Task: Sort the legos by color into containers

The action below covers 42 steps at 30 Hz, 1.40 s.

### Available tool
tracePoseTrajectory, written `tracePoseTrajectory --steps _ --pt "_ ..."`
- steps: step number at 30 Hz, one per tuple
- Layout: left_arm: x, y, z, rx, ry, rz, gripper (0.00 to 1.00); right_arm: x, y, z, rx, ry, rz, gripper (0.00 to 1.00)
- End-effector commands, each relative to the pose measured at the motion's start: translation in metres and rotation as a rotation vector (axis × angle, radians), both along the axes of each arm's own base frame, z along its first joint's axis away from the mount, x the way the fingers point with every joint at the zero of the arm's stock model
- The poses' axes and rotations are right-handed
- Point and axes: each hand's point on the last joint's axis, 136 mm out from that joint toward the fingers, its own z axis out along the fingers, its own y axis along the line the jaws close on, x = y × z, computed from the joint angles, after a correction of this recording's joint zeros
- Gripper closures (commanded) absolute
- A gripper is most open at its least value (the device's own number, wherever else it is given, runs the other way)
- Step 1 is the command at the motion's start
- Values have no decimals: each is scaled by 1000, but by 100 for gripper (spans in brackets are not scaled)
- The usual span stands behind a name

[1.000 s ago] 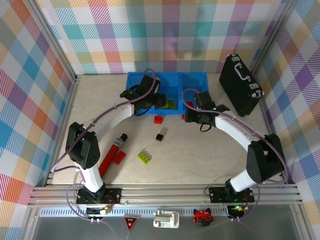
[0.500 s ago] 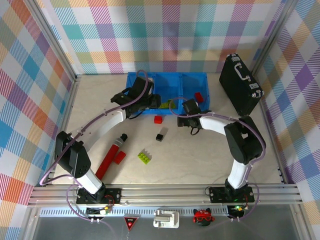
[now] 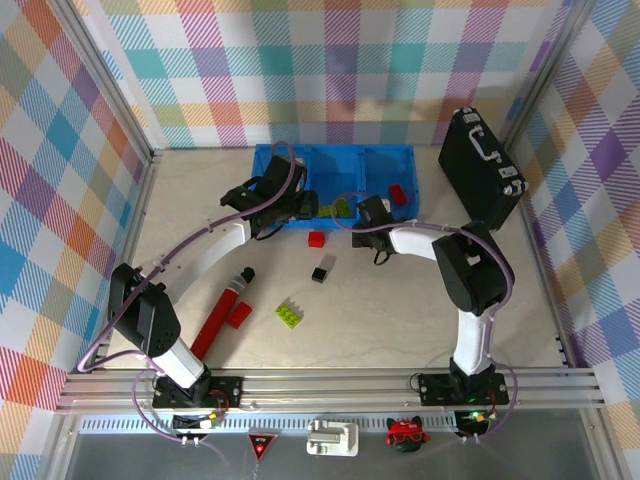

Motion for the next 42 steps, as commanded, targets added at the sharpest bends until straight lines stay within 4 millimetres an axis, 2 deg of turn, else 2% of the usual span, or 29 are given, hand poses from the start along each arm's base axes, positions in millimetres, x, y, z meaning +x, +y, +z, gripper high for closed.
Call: tracePoseTrajectory --steps 1,15,20,32,42 --pt "-4 10 16 7 -23 7 55 8 -1 -9 -17 -11 -5 16" --pt "-2 9 14 10 -13 5 54 2 -5 5 -23 -20 -11 34" --pt "-5 9 12 8 -11 4 54 -3 -8 13 -24 -13 -13 36" --pt "-7 12 13 1 -13 11 54 -42 -11 41 65 43 -2 37" --pt "-7 8 5 -1 4 3 54 -64 -2 37 64 223 62 38"
